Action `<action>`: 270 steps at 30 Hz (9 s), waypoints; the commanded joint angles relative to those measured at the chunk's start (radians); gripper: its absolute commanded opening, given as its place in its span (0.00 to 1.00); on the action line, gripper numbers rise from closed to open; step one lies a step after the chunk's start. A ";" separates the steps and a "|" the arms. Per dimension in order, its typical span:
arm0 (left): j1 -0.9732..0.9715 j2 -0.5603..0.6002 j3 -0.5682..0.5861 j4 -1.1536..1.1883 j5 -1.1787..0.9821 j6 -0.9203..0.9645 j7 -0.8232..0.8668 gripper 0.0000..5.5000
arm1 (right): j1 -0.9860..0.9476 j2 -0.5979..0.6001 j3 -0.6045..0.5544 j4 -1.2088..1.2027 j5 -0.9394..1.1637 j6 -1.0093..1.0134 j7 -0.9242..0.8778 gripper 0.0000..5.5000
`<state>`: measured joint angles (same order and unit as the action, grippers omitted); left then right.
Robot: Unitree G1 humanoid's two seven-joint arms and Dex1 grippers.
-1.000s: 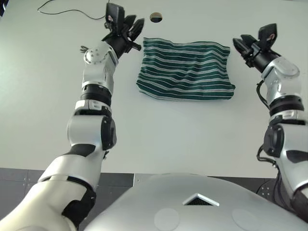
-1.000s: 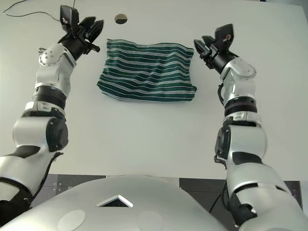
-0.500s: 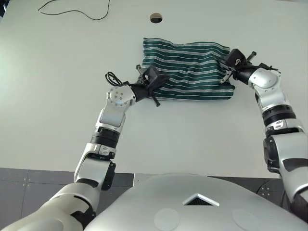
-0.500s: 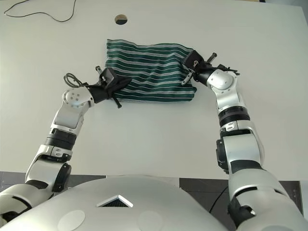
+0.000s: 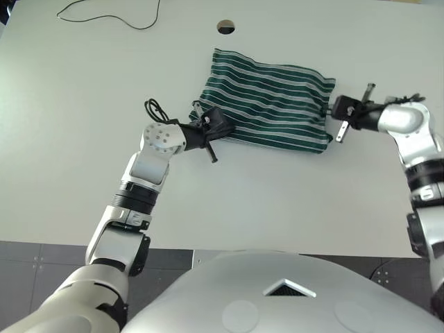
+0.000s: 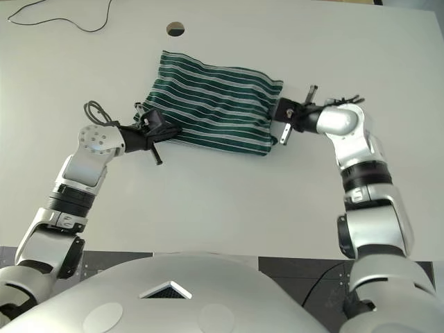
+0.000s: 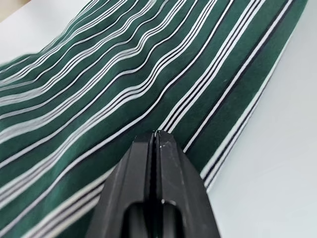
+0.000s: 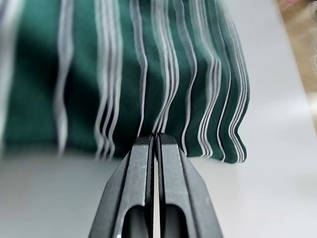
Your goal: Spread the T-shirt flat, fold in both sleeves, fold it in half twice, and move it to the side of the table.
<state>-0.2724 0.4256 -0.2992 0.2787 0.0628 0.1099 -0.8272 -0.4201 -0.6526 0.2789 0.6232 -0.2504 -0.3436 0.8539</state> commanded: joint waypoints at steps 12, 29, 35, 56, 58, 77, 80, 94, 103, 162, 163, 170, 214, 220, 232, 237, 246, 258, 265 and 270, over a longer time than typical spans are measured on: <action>-0.051 0.018 0.032 0.089 -0.033 -0.151 -0.047 0.02 | 0.465 -0.052 0.132 -0.998 0.161 0.397 0.181 0.02; 0.138 0.041 0.067 -0.247 -0.239 0.020 -0.130 0.02 | 0.084 -0.004 0.037 -0.534 0.159 0.264 0.119 0.02; 0.204 0.063 -0.002 -0.322 -0.170 0.044 -0.106 0.02 | -0.063 0.118 0.105 -0.068 0.094 0.086 0.108 0.02; 0.148 0.159 -0.018 -0.144 -0.033 -0.052 -0.110 0.02 | 0.270 -0.039 0.137 -0.410 0.088 0.169 0.165 0.02; 0.158 0.166 -0.020 -0.156 -0.044 -0.066 -0.124 0.02 | 0.278 -0.033 0.137 -0.434 0.094 0.190 0.158 0.02; 0.275 0.276 0.053 -0.222 -0.065 -0.402 -0.295 0.30 | 0.443 -0.256 -0.002 -0.651 -0.216 -0.254 -0.098 0.30; 0.314 0.332 0.023 -0.289 0.046 -0.520 -0.277 0.39 | 0.453 -0.305 -0.021 -0.654 -0.291 -0.369 -0.166 0.40; 0.270 0.373 0.050 -0.272 0.016 -0.611 -0.229 0.51 | 0.433 -0.293 -0.088 -0.635 -0.477 -0.548 -0.444 0.56; 0.202 0.348 0.011 -0.121 0.061 -0.681 -0.201 0.55 | 0.425 -0.308 -0.027 -0.556 -0.539 -0.553 -0.455 0.66; 0.225 0.281 0.029 -0.456 -0.544 -0.037 -0.339 0.02 | 0.441 -0.234 -0.018 -0.891 0.651 0.443 0.251 0.03; 0.195 0.253 0.025 -0.423 -0.516 0.003 -0.293 0.02 | 0.419 -0.222 -0.017 -0.880 0.653 0.475 0.246 0.03; 0.089 0.150 0.014 -0.291 -0.384 0.119 -0.144 0.02 | 0.224 -0.102 -0.040 -0.830 0.716 0.760 0.177 0.03; -0.100 -0.089 0.192 0.120 -0.272 0.220 0.120 0.34 | -0.093 0.262 -0.377 -0.130 0.647 0.906 -0.164 0.38; -0.103 -0.096 0.245 0.142 -0.286 0.160 0.140 0.34 | 0.025 0.286 -0.350 -0.423 0.654 0.771 -0.114 0.38; -0.085 -0.122 0.379 0.050 -0.363 0.085 0.181 0.02 | 0.190 0.352 -0.066 -0.555 0.378 0.482 -0.175 0.02; -0.053 -0.156 0.405 -0.050 -0.384 0.047 0.219 0.02 | 0.190 0.387 -0.001 -0.508 0.315 0.437 -0.198 0.02; -0.038 -0.190 0.422 -0.101 -0.410 0.040 0.263 0.02 | 0.156 0.407 0.124 -0.286 0.108 0.437 -0.294 0.02; -0.001 -0.206 0.418 -0.131 -0.412 0.032 0.275 0.02 | 0.288 0.018 0.011 -0.311 0.103 0.334 -0.121 0.02; 0.000 -0.217 0.423 -0.117 -0.417 0.030 0.278 0.02 | 0.354 -0.146 -0.068 -0.265 0.199 0.189 0.057 0.02; 0.000 -0.216 0.424 -0.110 -0.415 0.027 0.272 0.02 | 0.314 -0.139 -0.092 -0.185 0.195 0.185 0.034 0.02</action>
<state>-0.2756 0.2072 0.1220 0.1568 -0.3503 0.1461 -0.5573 -0.1273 -0.7927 0.1749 0.3704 -0.0136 -0.1954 0.8949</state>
